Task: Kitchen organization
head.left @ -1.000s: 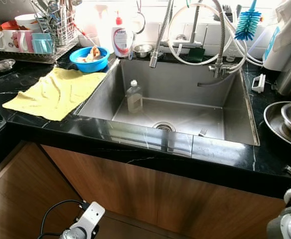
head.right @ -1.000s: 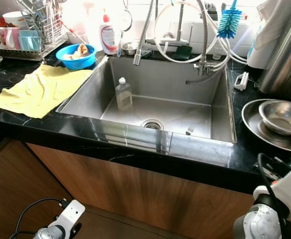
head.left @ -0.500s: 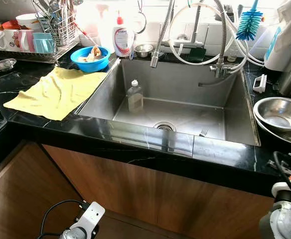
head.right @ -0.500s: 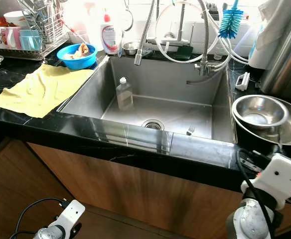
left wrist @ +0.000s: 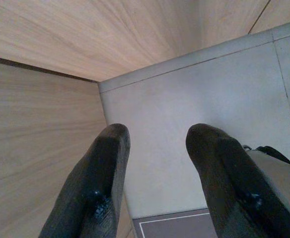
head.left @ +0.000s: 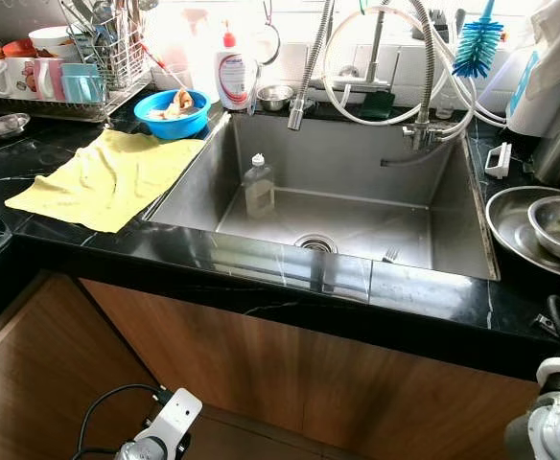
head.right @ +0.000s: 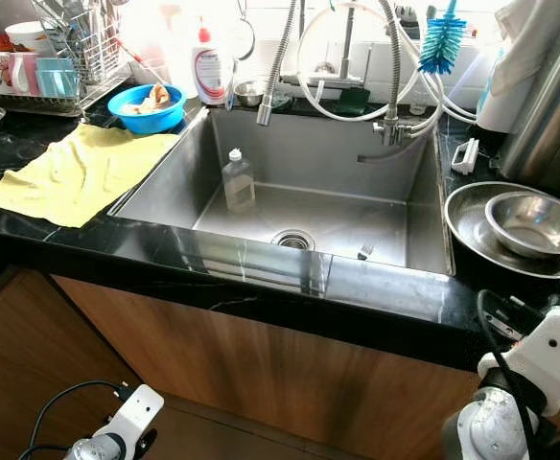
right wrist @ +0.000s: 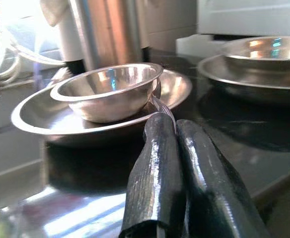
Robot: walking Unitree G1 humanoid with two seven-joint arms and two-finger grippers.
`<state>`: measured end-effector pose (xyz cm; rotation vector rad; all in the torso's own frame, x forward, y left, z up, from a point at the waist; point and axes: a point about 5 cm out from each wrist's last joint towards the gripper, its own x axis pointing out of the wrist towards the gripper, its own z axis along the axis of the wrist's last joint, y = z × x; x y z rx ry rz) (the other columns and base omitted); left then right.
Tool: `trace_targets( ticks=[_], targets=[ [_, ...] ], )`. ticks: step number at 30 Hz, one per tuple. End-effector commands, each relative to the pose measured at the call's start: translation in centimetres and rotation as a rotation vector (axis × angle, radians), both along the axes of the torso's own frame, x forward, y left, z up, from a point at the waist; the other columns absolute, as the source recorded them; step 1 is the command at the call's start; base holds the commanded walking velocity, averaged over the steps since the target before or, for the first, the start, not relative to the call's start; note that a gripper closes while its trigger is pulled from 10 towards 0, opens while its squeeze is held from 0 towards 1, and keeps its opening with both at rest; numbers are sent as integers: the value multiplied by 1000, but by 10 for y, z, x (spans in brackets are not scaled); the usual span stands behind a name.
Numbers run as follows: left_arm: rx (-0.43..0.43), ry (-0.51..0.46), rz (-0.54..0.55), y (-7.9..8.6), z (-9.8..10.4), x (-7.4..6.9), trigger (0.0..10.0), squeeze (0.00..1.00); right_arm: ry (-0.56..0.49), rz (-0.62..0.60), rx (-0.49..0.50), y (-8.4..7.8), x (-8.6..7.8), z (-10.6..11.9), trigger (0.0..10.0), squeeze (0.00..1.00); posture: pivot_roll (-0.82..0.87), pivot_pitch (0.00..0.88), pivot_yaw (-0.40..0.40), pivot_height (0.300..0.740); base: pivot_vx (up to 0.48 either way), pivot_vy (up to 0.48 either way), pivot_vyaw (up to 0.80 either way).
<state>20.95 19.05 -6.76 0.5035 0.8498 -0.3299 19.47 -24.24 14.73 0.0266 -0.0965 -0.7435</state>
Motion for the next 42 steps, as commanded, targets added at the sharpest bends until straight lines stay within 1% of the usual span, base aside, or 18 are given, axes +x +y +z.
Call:
trace_targets(
  ticks=[1,3,9,10,13,14,20,25,26,27,38,42],
  targets=[
    [27,11,-24,4,-2,-4,10000,0,11,46,-7,7,5,0,10000,0,-132,0,45,740,0,0,0],
    [28,11,-24,4,-2,-4,10000,0,14,60,-23,9,6,1,10000,0,-132,0,45,740,0,0,0],
    [29,13,-24,4,-2,-4,10000,0,-31,81,74,12,9,0,10000,0,-133,0,45,740,0,0,0],
    [28,13,-23,4,-2,-4,10000,0,-39,72,121,12,9,-2,10000,0,-133,0,44,740,0,0,0],
    [28,13,-22,4,-2,-4,10000,0,-55,69,176,12,9,-4,10000,0,-132,0,43,740,0,0,0],
    [29,13,-22,4,-2,-4,10000,0,-68,68,214,13,10,-5,10000,0,-132,0,43,740,0,0,0],
    [30,14,-23,4,-2,-4,10000,0,-99,68,297,13,11,-7,10000,0,-132,0,43,740,0,0,0],
    [32,14,-23,4,-2,-5,10000,0,-121,83,390,16,13,-11,10000,0,-132,0,43,740,0,0,0],
    [32,14,-23,4,-2,-5,10000,0,-121,85,396,16,13,-11,10000,0,-132,0,43,740,0,0,0],
    [33,14,-23,4,-2,-5,10000,0,-131,88,428,17,14,-12,10000,0,-130,0,42,740,0,0,0],
    [36,11,-21,4,-2,-5,10000,0,-156,98,450,14,18,-6,10000,0,-130,0,42,740,0,0,0],
    [37,3,-18,4,-2,-4,10000,0,-181,98,442,13,21,1,10000,0,-130,0,41,740,0,0,0]
  ],
)
